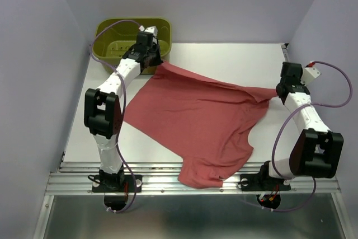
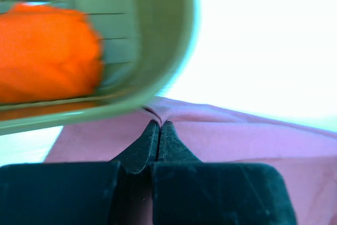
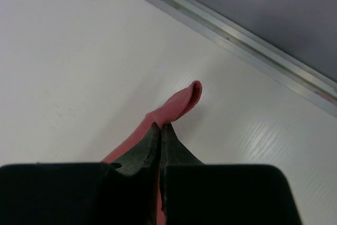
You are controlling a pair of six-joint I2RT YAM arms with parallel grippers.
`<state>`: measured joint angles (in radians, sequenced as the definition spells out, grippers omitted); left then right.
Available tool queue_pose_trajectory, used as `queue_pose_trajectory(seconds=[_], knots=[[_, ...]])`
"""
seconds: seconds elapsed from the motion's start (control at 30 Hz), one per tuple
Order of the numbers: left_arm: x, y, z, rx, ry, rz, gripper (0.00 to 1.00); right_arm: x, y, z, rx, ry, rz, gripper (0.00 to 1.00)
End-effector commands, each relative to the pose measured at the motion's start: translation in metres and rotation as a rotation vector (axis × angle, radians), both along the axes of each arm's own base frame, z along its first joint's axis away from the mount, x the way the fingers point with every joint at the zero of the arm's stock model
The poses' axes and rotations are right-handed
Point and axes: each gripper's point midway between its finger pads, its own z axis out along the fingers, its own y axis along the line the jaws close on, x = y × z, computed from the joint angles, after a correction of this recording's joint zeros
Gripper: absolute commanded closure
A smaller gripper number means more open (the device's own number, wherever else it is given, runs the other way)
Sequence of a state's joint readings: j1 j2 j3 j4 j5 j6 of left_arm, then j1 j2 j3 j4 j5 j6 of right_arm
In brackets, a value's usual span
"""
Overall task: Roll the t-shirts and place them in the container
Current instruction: Flatten out the T-shirt at the center of the board.
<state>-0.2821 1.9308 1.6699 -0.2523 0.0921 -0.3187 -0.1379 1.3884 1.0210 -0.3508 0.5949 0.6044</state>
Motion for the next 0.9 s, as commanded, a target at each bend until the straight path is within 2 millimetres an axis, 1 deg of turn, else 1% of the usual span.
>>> queue_pose_trajectory(seconds=[0.0, 0.03, 0.07, 0.1, 0.13, 0.17, 0.2, 0.23, 0.27, 0.3, 0.33, 0.37, 0.5, 0.53, 0.57, 0.6, 0.67, 0.7, 0.8, 0.83, 0.87], knots=[[0.009, -0.032, 0.066, -0.007, -0.181, -0.06, 1.0, -0.013, -0.027, 0.022, -0.05, -0.055, -0.073, 0.99], [0.012, -0.043, 0.079, -0.015, -0.208, -0.078, 1.0, -0.015, -0.026, 0.024, -0.048, -0.062, -0.068, 0.99], [0.015, -0.051, 0.072, -0.011, -0.199, -0.097, 1.0, -0.017, -0.028, 0.023, -0.045, -0.061, -0.075, 0.99], [0.017, -0.055, 0.072, -0.011, -0.196, -0.105, 1.0, -0.018, -0.028, 0.023, -0.045, -0.061, -0.07, 0.99], [0.02, -0.065, 0.087, -0.024, -0.229, -0.123, 1.0, -0.019, -0.027, 0.025, -0.045, -0.068, -0.067, 0.99], [0.025, -0.071, 0.078, -0.016, -0.215, -0.136, 1.0, -0.021, -0.03, 0.026, -0.046, -0.068, -0.075, 0.99], [0.028, -0.077, 0.079, -0.016, -0.22, -0.143, 1.0, -0.022, -0.03, 0.026, -0.046, -0.07, -0.074, 0.99], [0.032, -0.084, 0.094, -0.029, -0.25, -0.159, 1.0, -0.022, -0.03, 0.026, -0.046, -0.07, -0.074, 0.99], [0.035, -0.093, 0.085, -0.023, -0.239, -0.176, 1.0, -0.022, -0.029, 0.026, -0.044, -0.072, -0.072, 0.99], [0.037, -0.098, 0.085, -0.022, -0.244, -0.184, 1.0, -0.022, -0.029, 0.025, -0.043, -0.069, -0.072, 0.99], [0.042, -0.101, 0.096, -0.026, -0.272, -0.186, 1.0, -0.022, -0.028, 0.025, -0.039, -0.071, -0.068, 0.99], [0.047, -0.107, 0.087, -0.021, -0.265, -0.194, 1.0, -0.023, -0.03, 0.025, -0.035, -0.074, -0.073, 0.99], [0.064, -0.113, 0.082, -0.004, -0.28, -0.198, 1.0, -0.02, -0.026, 0.022, -0.009, -0.079, -0.055, 0.99], [0.068, -0.115, 0.089, -0.009, -0.3, -0.198, 1.0, -0.02, -0.025, 0.021, -0.007, -0.078, -0.052, 0.99], [0.071, -0.115, 0.087, -0.008, -0.3, -0.199, 1.0, -0.02, -0.025, 0.021, -0.005, -0.078, -0.053, 0.99], [0.075, -0.117, 0.08, -0.005, -0.298, -0.198, 1.0, -0.02, -0.025, 0.02, -0.004, -0.078, -0.052, 0.99], [0.079, -0.116, 0.078, 0.004, -0.307, -0.185, 1.0, -0.02, -0.025, 0.021, -0.007, -0.077, -0.05, 0.99], [0.082, -0.115, 0.073, 0.012, -0.306, -0.177, 1.0, -0.02, -0.025, 0.021, -0.008, -0.076, -0.049, 0.99], [0.088, -0.104, 0.066, 0.038, -0.301, -0.14, 1.0, -0.021, -0.025, 0.02, -0.011, -0.069, -0.046, 0.99], [0.09, -0.096, 0.065, 0.047, -0.298, -0.119, 1.0, -0.021, -0.025, 0.02, -0.01, -0.072, -0.043, 0.99], [0.09, -0.093, 0.064, 0.051, -0.294, -0.113, 1.0, -0.02, -0.024, 0.02, -0.009, -0.072, -0.042, 0.99]])
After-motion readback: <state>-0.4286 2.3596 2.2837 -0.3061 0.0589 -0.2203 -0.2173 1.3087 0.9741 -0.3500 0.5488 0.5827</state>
